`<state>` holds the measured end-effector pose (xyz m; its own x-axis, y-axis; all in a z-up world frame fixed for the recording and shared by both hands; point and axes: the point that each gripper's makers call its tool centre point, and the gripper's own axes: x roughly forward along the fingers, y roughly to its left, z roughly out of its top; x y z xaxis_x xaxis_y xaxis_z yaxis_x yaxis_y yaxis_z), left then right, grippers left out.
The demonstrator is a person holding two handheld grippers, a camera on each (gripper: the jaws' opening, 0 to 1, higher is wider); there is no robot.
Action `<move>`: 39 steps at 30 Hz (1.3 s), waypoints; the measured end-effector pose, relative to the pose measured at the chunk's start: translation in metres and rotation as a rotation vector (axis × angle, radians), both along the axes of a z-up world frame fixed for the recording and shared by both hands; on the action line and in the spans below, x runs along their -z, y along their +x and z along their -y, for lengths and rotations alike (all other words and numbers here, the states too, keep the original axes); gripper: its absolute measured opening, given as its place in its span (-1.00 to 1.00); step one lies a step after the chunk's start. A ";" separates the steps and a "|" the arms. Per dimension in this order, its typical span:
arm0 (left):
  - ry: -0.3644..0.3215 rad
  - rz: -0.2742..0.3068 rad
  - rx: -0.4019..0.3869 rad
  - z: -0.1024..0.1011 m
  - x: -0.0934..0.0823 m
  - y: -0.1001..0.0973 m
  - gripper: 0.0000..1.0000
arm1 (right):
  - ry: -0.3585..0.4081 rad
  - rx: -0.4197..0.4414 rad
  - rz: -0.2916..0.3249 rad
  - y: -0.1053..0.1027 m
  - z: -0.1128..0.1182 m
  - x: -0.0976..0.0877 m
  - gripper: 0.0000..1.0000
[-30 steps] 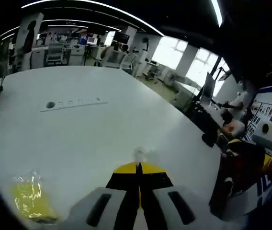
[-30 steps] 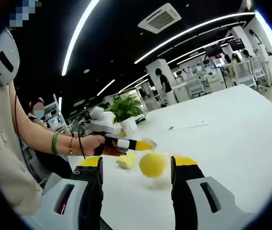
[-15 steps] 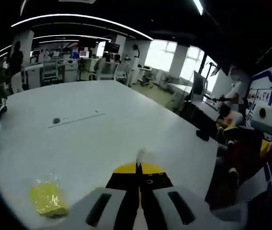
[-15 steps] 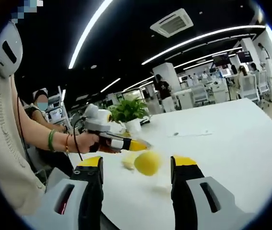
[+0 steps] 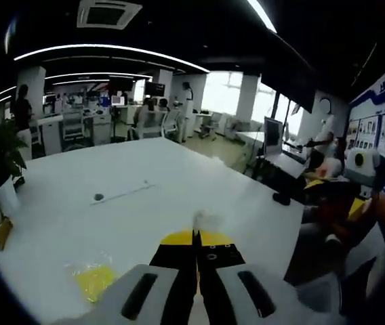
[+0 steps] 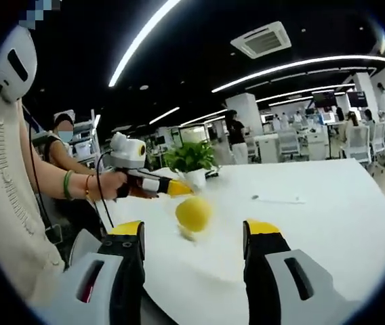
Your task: Compare the silicone blocks by pressing each to a similar depth, holding the contact briefly, and releasing to observe deformation and rebound differences across the visible hardness samples.
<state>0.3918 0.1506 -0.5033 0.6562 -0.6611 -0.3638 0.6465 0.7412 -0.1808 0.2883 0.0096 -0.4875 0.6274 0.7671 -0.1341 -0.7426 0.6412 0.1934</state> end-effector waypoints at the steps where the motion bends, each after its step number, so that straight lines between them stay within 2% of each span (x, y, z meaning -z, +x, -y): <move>1: 0.002 0.008 0.004 -0.002 -0.003 -0.003 -1.00 | -0.008 -0.007 0.005 -0.002 -0.002 -0.001 0.10; 7: 0.009 0.033 0.035 -0.015 -0.021 -0.023 -1.00 | -0.053 -0.039 0.024 -0.011 -0.010 -0.005 0.11; 13: -0.011 0.063 0.060 -0.027 -0.040 -0.037 -1.00 | -0.151 -0.091 0.046 -0.017 -0.019 -0.002 0.14; 20: 0.005 0.095 0.098 -0.036 -0.063 -0.048 -1.00 | -0.211 -0.135 0.072 -0.016 -0.023 -0.009 0.16; 25: 0.009 0.107 0.119 -0.040 -0.077 -0.050 -1.00 | -0.253 -0.185 0.103 -0.007 -0.029 -0.022 0.17; 29: 0.008 0.112 0.138 -0.041 -0.084 -0.050 -1.00 | -0.305 -0.260 0.138 0.006 -0.041 -0.035 0.20; 32: 0.014 0.113 0.145 -0.042 -0.087 -0.048 -1.00 | -0.351 -0.337 0.132 0.016 -0.054 -0.041 0.26; 35: 0.023 0.114 0.153 -0.042 -0.088 -0.045 -1.00 | -0.373 -0.397 0.153 0.027 -0.068 -0.051 0.28; 39: 0.044 0.118 0.164 -0.043 -0.089 -0.041 -1.00 | -0.441 -0.491 0.159 0.039 -0.088 -0.051 0.29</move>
<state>0.3505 0.1940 -0.4148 0.5811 -0.7474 -0.3221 0.7737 0.6300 -0.0662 0.3273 0.0977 -0.4366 0.2577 0.8630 -0.4345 -0.9657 0.2158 -0.1443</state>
